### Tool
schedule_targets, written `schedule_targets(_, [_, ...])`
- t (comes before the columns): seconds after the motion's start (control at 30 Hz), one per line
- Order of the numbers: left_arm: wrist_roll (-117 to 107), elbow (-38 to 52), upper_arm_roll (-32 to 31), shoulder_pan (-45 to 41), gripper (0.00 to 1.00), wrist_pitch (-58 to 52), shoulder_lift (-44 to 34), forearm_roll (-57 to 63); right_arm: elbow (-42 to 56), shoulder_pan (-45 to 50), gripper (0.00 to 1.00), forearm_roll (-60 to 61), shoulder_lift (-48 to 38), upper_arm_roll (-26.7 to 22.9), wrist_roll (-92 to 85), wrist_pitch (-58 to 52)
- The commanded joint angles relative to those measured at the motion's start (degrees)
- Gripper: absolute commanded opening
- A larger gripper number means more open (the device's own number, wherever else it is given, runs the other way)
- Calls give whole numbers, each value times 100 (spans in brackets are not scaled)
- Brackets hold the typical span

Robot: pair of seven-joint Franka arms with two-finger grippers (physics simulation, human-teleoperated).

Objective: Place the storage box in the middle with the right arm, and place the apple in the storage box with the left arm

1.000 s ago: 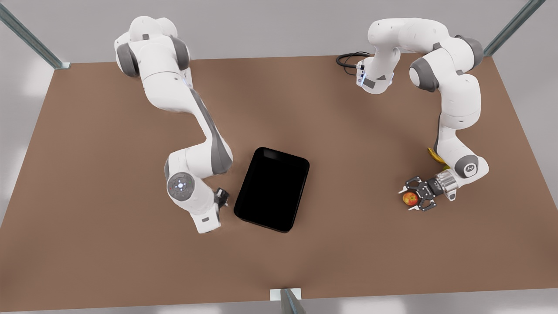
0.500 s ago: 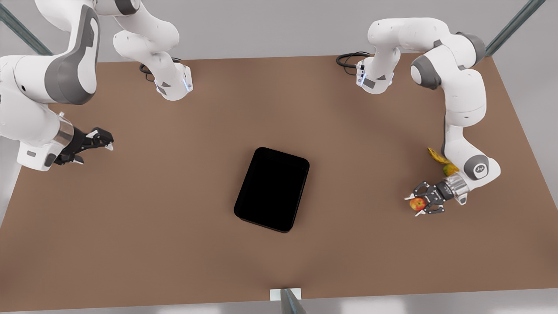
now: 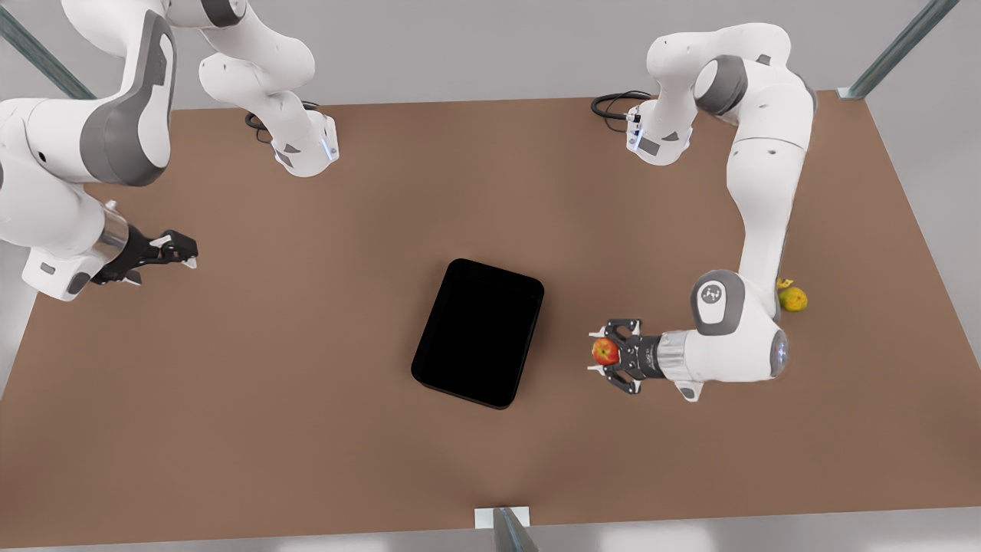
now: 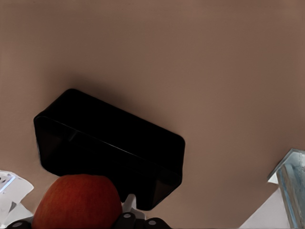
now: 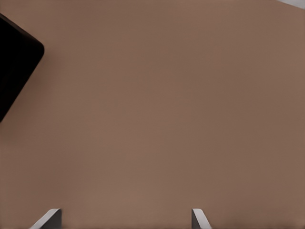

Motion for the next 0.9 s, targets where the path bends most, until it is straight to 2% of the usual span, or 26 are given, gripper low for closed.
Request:
schedule_targets(0.0, [-127,17,-90,-7,30,-176,5,1245,-8,2,100,0,0,-4,-3,0])
schedule_targets(0.1, [-1860,315,-1190,-24,30,80,58,2284,-60,2,100,9,0,-4,-39,-9])
schedule_targets(0.4, [-4173,588,-1147,-1702,30,642,-215,3049,-69,11,100,26,44,-13,5,-9])
schedule_targets(0.67, [-5368,606,-1129,-2599,33,994,-303,3550,-69,20,100,35,80,-31,-12,-9])
schedule_targets(0.7, [-5368,606,-1103,-2608,37,1012,-303,3559,-69,20,100,35,80,-31,-12,-9])
schedule_targets(0.73, [-5368,597,-1112,-2608,100,1012,-311,3559,-69,20,100,35,80,-31,-21,-9])
schedule_targets(0.87, [-5597,597,-1129,-2608,100,1055,-294,3550,-60,28,100,35,88,-31,-12,0])
